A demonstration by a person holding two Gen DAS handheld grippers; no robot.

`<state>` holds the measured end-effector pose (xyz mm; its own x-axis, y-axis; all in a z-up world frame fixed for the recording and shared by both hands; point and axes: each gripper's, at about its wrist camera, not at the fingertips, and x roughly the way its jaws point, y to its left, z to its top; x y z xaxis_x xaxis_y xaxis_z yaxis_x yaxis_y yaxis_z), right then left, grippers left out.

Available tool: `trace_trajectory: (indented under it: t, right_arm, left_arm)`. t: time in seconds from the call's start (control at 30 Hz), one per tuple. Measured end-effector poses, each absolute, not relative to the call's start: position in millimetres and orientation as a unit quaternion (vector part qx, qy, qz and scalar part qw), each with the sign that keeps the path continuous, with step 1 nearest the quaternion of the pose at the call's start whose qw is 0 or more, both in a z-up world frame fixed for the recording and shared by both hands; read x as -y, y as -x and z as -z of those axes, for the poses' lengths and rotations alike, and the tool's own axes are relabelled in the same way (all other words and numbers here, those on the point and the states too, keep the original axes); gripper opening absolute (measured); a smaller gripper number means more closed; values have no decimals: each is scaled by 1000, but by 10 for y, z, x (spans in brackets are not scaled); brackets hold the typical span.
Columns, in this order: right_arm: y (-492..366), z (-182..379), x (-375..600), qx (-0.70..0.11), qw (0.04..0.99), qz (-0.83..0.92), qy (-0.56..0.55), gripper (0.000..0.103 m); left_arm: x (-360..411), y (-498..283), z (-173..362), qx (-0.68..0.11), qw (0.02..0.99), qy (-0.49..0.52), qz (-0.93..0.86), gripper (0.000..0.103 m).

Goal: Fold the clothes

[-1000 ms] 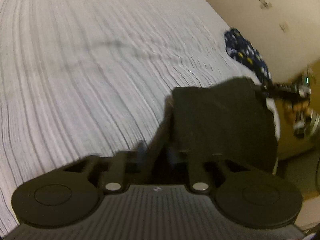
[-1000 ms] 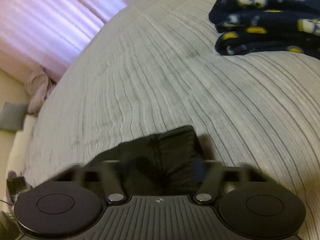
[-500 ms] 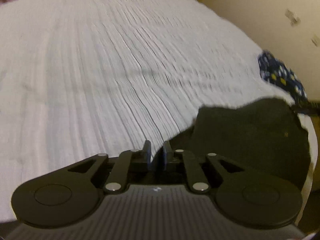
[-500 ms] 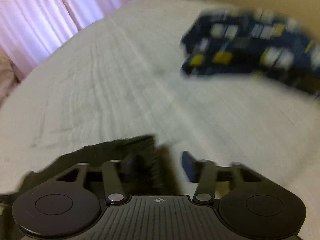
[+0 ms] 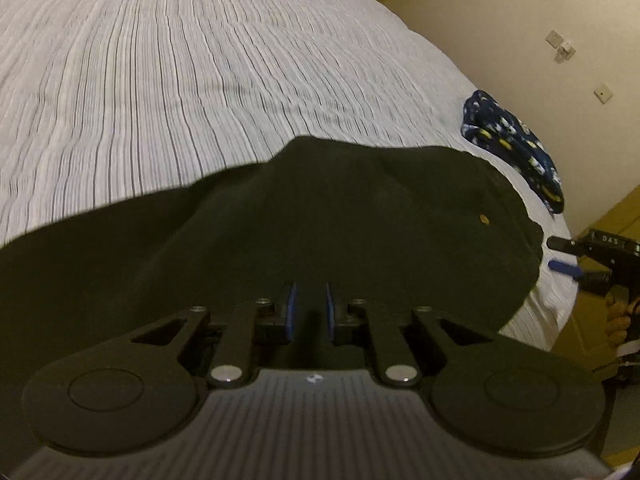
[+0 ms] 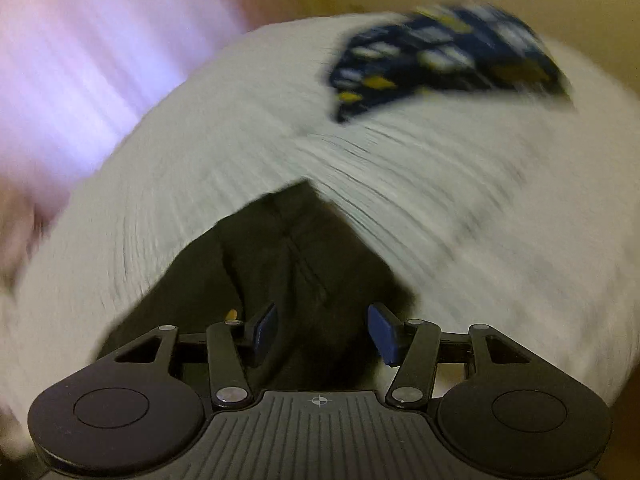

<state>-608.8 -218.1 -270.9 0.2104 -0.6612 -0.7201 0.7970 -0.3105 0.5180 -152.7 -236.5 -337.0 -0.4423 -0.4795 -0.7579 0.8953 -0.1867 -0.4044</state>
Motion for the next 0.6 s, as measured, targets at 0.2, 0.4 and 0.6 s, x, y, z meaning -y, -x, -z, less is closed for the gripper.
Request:
trace_trajectory:
  t: [0.2,0.4,0.6]
  right_arm:
    - [6181,3094,2108,57,553,549,-624,30]
    - [6028,3054,2043,-30,564,613,-553,4]
    - [5682,2804,2093,-110,554,687,-457,55]
  left_arm:
    - [2237,1290,3496,-439,470,-232,729,10]
    - [2084,1162,3623,-419,472,-240,738,8]
    - [1948,1082,3610,-400,476,-235,747,7]
